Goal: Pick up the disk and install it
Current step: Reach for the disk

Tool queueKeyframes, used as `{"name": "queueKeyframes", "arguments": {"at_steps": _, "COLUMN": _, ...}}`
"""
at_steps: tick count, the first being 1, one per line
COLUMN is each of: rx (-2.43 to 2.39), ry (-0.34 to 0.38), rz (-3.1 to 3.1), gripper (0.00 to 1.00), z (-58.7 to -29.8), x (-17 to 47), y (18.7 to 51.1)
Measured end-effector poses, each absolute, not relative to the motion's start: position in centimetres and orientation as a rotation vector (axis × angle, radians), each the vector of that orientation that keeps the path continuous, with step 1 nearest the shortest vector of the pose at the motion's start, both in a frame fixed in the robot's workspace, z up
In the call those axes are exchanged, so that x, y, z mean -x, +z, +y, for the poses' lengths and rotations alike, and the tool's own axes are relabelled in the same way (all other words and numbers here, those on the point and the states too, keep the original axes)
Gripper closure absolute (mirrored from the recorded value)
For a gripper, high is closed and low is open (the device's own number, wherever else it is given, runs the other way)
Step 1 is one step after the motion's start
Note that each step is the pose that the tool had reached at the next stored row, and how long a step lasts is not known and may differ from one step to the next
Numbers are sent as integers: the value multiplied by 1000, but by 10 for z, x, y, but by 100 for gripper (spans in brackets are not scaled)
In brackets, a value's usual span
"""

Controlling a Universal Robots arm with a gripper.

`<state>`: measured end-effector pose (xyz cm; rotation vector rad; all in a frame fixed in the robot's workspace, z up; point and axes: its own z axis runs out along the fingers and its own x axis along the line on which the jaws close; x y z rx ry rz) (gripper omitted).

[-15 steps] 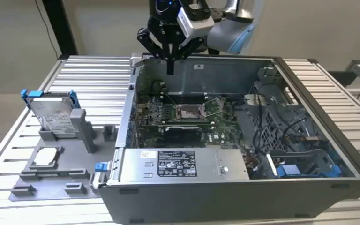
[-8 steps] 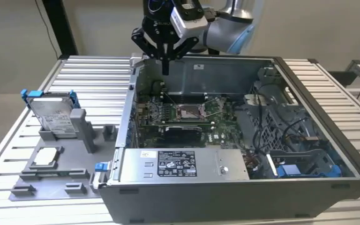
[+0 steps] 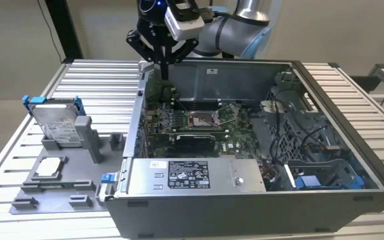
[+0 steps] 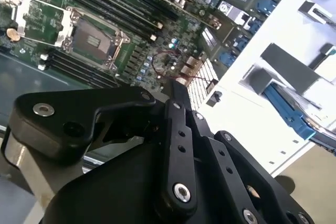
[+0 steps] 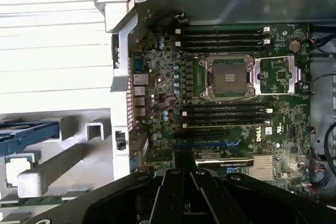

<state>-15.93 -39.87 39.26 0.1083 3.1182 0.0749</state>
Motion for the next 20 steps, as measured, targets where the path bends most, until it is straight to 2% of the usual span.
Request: {"name": "queueKeyframes", "arguments": {"at_steps": 20, "rx": -101, "ry": 75, "rz": 3119, "gripper": 100, "z": -399, "x": 216, "y": 393}}
